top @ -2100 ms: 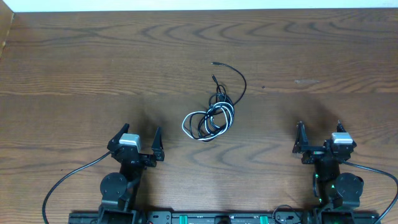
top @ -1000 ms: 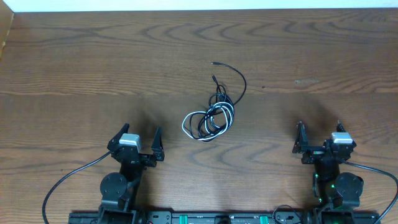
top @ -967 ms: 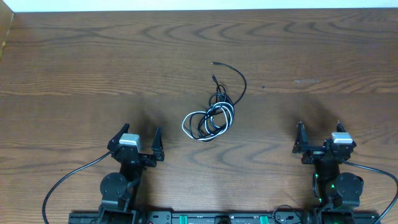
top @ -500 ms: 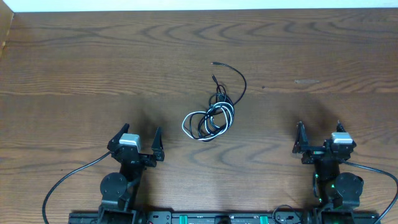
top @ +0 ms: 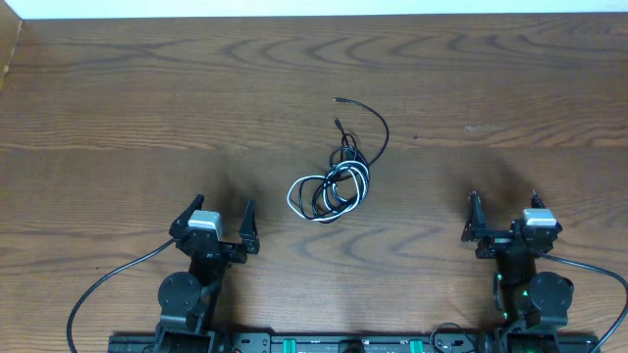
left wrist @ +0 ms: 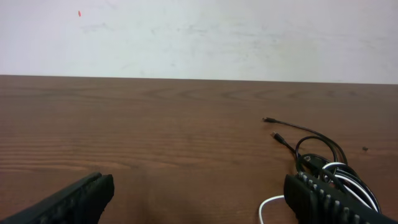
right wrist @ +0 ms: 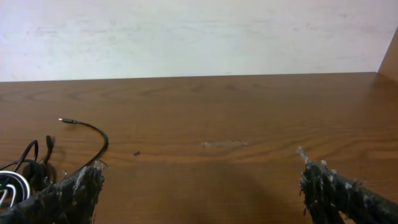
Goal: Untangle cables
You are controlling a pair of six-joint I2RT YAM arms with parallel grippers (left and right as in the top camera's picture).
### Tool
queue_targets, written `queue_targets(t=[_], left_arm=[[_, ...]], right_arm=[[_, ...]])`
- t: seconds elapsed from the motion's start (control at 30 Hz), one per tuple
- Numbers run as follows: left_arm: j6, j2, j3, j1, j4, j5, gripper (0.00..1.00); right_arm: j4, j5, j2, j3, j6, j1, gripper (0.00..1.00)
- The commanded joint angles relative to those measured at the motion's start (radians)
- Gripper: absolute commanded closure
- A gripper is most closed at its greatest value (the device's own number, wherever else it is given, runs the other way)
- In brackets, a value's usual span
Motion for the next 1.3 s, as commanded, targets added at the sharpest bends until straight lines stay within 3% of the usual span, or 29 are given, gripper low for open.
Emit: queue_targets(t=[0.0, 0.73, 1.0, 1.27], left_arm=[[0.014, 0.001, -0.014, 0.004, -0.039, 0.021, 0.08], [0.013, 0.001, -0.014, 0.004, -0.038, 0.021, 0.08], [-0.044, 0.003, 0.005, 0.005, 0.04, 0.024, 0.08], [-0.043, 0.166, 0.151, 0.004, 0.027, 0.027, 0.08]], right_arm=[[-0.004, 0.0, 0.003, -0.001, -0.011, -0.001, 0.01], [-0.001, 0.012, 0.003, -0.001, -0.012, -0.001, 0.01], [0.033, 0.017, 0.003, -0.001, -0.013, -0.001, 0.01], [0.028, 0.0, 0.024, 0.075, -0.02, -0.001, 0.01]])
